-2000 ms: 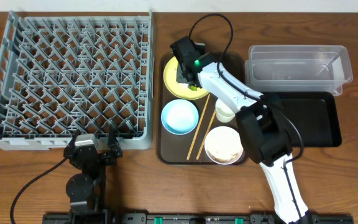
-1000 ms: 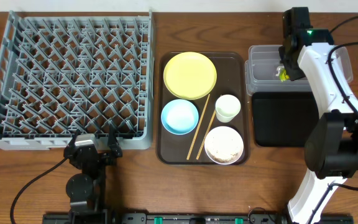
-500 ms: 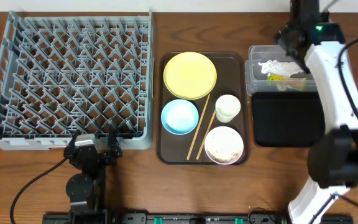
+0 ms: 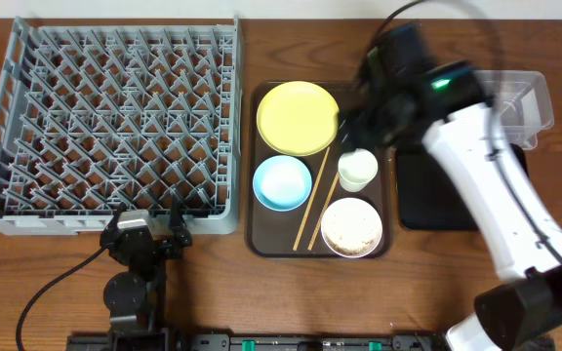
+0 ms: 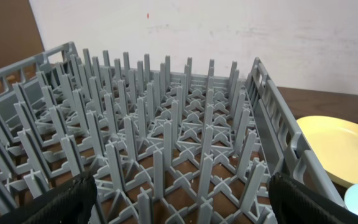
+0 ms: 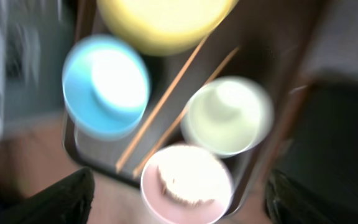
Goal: Sort waste into correct bins and load items into the dishwasher
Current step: 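Grasp the white rice bowl with the right gripper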
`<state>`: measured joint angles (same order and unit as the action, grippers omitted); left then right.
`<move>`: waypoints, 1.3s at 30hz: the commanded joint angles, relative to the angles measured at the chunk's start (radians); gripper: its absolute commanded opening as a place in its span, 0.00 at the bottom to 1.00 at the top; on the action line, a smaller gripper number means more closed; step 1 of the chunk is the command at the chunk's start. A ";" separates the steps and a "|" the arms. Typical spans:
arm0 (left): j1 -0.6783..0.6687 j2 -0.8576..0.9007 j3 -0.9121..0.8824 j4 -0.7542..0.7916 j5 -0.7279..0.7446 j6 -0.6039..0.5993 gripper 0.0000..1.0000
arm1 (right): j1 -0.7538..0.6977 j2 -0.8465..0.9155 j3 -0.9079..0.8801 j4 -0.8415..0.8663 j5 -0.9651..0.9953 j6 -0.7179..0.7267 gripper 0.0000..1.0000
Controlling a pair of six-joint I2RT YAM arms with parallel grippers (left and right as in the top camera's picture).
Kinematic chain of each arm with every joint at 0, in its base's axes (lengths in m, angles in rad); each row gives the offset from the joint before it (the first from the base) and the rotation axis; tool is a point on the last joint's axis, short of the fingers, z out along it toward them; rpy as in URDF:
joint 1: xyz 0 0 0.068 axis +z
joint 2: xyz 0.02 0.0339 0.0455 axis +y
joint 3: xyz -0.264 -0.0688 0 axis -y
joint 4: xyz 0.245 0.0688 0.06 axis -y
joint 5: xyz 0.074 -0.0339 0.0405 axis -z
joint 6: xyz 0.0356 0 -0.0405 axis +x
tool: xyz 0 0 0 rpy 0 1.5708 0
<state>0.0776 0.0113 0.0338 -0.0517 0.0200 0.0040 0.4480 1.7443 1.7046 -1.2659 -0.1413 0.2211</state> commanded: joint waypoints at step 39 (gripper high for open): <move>0.000 -0.005 -0.030 -0.018 -0.005 0.005 0.89 | 0.380 -0.032 -0.525 0.258 0.163 -0.084 0.01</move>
<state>0.0776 0.0113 0.0338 -0.0521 0.0204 0.0040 0.8223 1.7565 1.1145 -0.9688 0.0254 0.1402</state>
